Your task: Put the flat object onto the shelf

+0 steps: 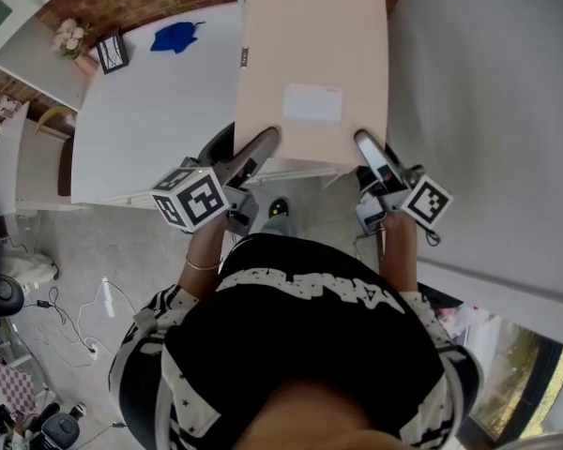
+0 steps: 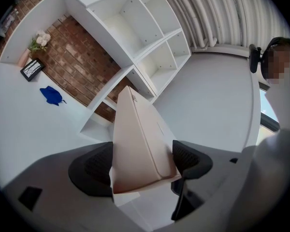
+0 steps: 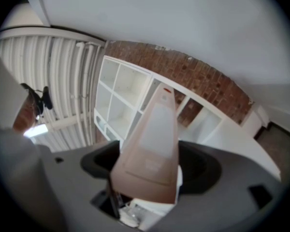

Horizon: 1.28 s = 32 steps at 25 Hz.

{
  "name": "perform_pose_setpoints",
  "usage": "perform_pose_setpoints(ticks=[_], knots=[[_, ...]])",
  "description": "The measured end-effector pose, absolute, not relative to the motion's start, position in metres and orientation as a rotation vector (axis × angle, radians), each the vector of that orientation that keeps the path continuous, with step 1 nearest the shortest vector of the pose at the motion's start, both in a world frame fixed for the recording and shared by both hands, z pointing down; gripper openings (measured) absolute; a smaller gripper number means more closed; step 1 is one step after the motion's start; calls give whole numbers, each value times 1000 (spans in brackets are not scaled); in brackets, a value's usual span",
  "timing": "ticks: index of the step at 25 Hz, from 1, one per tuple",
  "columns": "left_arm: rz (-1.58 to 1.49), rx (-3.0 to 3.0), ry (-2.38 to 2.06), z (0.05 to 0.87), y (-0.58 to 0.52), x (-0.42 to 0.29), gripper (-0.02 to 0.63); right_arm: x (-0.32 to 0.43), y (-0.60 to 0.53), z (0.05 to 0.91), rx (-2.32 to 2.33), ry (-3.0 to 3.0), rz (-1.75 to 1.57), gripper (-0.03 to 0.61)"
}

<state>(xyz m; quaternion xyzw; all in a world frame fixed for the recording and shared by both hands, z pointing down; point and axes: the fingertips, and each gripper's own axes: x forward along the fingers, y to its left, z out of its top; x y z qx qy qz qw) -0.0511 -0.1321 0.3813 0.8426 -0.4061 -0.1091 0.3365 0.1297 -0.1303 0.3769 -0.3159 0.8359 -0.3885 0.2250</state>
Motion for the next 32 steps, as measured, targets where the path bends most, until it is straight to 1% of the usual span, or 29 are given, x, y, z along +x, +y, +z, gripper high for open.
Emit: perform_pose_setpoints(ticks=[24, 32], knots=[[-297, 2139, -1081, 407, -216, -63, 393, 117, -224, 396, -861, 2347, -1119, 380], [-282, 2145, -1065, 408, -227, -62, 393, 118, -233, 400, -888, 2335, -1133, 380]])
